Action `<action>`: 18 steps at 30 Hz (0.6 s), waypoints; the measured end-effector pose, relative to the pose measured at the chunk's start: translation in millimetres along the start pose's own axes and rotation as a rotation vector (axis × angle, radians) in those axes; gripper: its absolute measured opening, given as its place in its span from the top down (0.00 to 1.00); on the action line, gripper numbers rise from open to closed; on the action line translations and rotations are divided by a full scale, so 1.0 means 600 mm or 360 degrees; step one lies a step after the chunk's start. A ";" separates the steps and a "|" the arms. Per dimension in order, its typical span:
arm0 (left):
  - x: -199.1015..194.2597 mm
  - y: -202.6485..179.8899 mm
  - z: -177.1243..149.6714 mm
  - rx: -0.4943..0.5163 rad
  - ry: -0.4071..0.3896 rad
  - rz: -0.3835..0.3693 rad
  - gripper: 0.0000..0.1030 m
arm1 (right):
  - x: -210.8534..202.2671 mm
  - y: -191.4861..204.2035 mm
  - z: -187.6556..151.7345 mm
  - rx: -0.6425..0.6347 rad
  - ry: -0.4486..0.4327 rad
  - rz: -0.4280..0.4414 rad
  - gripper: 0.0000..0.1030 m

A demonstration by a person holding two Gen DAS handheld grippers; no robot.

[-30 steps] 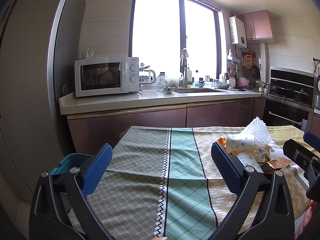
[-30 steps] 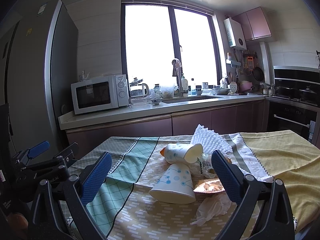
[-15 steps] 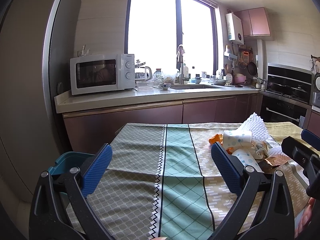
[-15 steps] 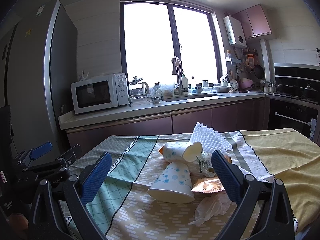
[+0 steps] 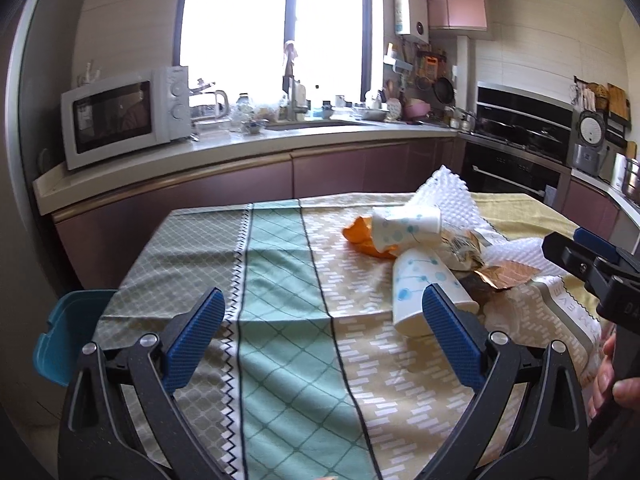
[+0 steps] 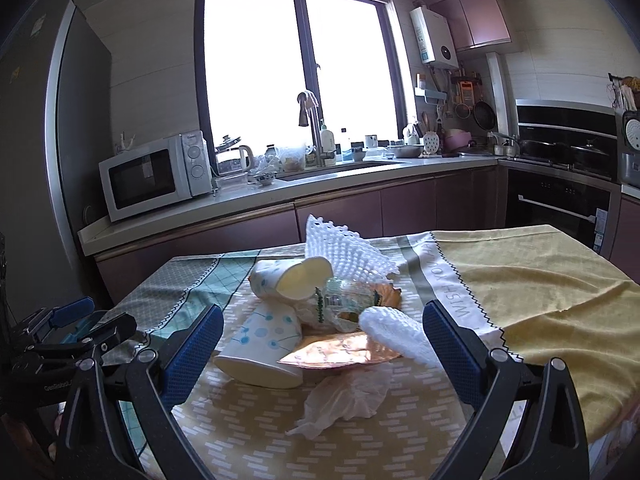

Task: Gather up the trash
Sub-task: 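Grasp the blue-dotted paper cup with the left tool while the right tool grasps the white foam net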

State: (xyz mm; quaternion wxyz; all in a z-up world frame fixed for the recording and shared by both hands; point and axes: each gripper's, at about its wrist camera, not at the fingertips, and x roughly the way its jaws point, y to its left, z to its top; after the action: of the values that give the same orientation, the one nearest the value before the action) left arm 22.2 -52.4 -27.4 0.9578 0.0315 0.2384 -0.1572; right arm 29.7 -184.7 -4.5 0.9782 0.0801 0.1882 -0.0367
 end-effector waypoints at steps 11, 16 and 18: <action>0.115 -0.084 -0.014 0.0207 0.0350 -0.0267 0.28 | 0.043 -0.081 -0.019 -0.0014 0.0213 -0.0081 0.23; 0.160 -0.093 -0.009 0.0195 0.0458 -0.0302 0.49 | 0.057 -0.089 -0.019 -0.0026 0.0252 -0.0002 0.46; 0.171 -0.091 -0.008 0.0185 0.0476 -0.0320 0.62 | 0.059 -0.090 -0.017 -0.0017 0.0251 0.0034 0.59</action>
State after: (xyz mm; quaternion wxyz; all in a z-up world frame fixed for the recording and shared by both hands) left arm 88.7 -133.0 -78.9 0.8877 0.0858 0.3707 -0.2592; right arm 53.2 -237.6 -34.9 0.9610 0.0797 0.2641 -0.0190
